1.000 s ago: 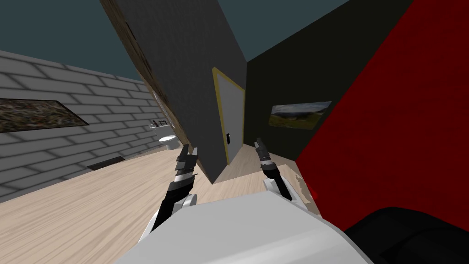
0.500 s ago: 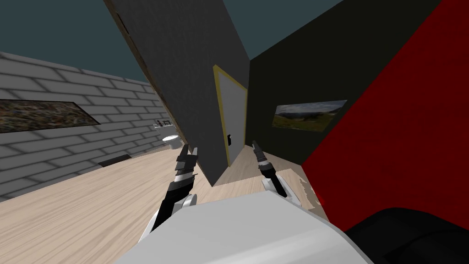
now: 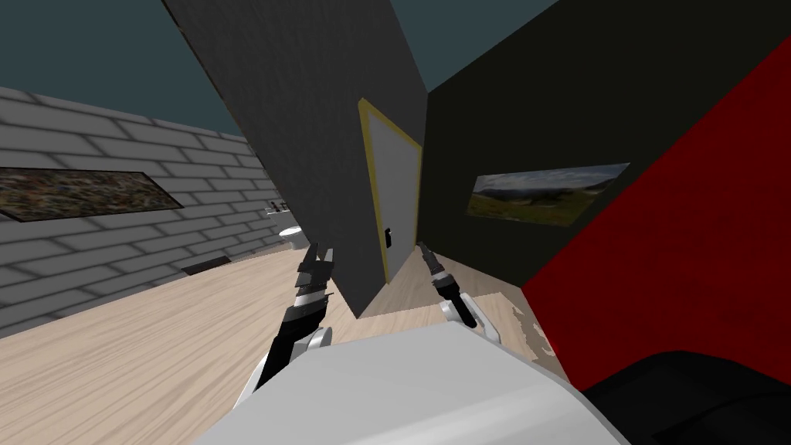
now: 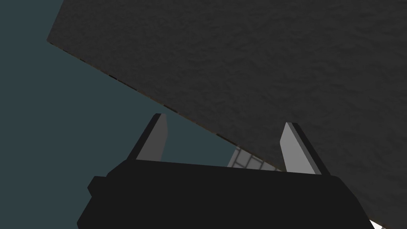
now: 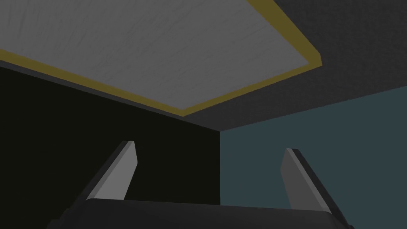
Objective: Pull the door open
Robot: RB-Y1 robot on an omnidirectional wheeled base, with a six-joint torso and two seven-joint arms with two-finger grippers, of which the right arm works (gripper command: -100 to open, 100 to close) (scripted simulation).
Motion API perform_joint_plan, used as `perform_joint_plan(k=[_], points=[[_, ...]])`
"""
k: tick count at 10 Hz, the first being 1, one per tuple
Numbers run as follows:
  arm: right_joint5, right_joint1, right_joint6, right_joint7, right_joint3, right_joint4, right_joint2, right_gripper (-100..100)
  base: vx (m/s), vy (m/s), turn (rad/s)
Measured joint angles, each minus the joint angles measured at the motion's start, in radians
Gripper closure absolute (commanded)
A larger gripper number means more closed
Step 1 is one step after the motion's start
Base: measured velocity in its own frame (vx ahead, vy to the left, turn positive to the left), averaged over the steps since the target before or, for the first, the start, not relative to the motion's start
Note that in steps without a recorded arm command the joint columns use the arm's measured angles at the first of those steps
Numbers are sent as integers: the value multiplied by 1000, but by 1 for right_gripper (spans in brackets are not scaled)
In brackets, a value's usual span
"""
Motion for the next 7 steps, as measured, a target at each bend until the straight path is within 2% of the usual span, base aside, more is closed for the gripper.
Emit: perform_joint_plan(k=[3, 4, 7], points=[[31, -25, -17, 45, 4, 66, -23, -100, 110, -29, 79], [49, -41, -20, 68, 9, 97, -32, -100, 149, -60, 119], [87, -66, -27, 122, 19, 155, -59, -100, 100, -34, 69]])
